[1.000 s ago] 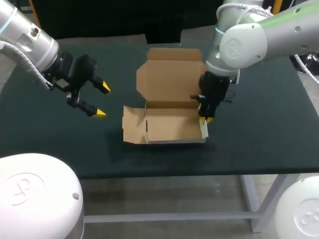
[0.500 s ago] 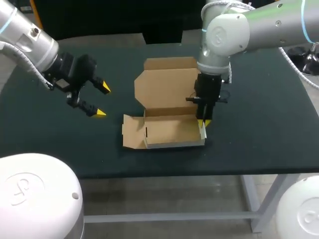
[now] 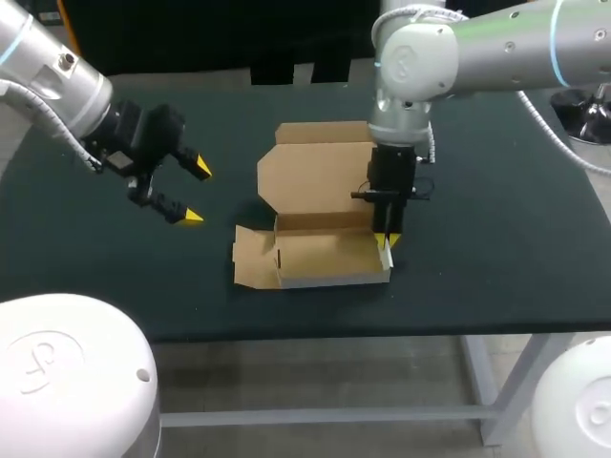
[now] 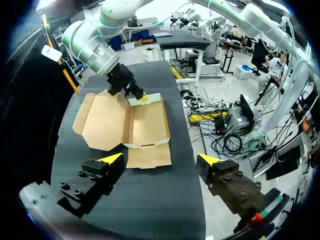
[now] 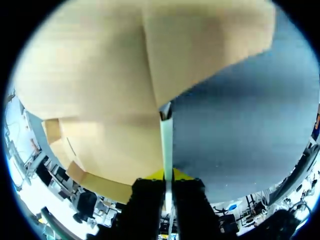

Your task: Assemble the packaging by folding the flat box into shape, placing the metal phone stand inside, and closing the box properly

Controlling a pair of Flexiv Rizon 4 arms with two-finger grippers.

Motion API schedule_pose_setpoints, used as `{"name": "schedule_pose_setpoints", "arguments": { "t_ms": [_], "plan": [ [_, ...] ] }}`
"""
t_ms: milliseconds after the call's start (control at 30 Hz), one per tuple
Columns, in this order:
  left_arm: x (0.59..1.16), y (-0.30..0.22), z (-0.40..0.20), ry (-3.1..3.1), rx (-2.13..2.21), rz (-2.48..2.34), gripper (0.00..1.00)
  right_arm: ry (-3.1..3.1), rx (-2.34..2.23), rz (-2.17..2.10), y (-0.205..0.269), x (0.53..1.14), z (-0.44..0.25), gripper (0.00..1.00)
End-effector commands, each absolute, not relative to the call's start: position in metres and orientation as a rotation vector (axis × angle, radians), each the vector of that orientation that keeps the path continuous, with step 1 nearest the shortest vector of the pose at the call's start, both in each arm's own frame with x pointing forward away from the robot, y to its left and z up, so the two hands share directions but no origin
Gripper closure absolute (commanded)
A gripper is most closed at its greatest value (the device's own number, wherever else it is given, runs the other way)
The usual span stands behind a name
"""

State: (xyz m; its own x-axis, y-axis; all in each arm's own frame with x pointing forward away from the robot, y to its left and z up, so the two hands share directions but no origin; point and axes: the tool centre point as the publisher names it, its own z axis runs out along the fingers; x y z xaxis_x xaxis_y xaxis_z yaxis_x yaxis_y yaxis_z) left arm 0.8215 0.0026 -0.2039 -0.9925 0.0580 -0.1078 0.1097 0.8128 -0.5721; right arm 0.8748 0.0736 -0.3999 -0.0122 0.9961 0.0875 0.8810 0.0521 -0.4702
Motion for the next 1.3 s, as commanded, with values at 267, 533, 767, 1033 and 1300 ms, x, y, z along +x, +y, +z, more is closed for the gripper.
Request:
{"name": "schedule_pose_setpoints", "arguments": {
  "t_ms": [267, 533, 767, 1033, 1300],
  "plan": [
    [0.821, 0.003, -0.203, 2.914, 0.135, -0.920, 0.00, -1.950, -1.937, 0.411, 0.076, 0.876, -0.404, 0.92],
    [0.821, 0.003, -0.203, 2.914, 0.135, -0.920, 0.00, -1.957, -1.987, 0.397, 0.076, 0.877, -0.408, 0.92],
    [0.821, 0.003, -0.203, 2.914, 0.135, -0.920, 0.00, -1.996, -1.999, 0.336, 0.076, 0.878, -0.411, 0.93],
    [0.821, 0.003, -0.203, 2.914, 0.135, -0.920, 0.00, -2.023, -2.001, 0.276, 0.077, 0.880, -0.413, 0.93],
    [0.821, 0.003, -0.203, 2.914, 0.135, -0.920, 0.00, -2.048, -2.006, 0.243, 0.077, 0.883, -0.414, 0.91]
  ]
}}
